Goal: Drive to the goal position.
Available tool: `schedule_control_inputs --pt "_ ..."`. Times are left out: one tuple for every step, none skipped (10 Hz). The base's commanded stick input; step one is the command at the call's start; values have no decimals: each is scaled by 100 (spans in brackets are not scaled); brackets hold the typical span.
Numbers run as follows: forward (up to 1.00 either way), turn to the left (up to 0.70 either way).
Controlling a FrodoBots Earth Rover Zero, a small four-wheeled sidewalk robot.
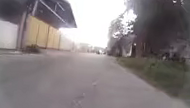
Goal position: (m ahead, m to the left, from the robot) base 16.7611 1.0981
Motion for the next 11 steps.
schedule_control_inputs --pt "100 0" --pt "100 0" --pt "100 0" --pt "100 0" --pt "100 0" --pt "100 0" --pt "100 0" --pt "100 0" --pt "100 0" --pt "100 0" --pt "100 0"
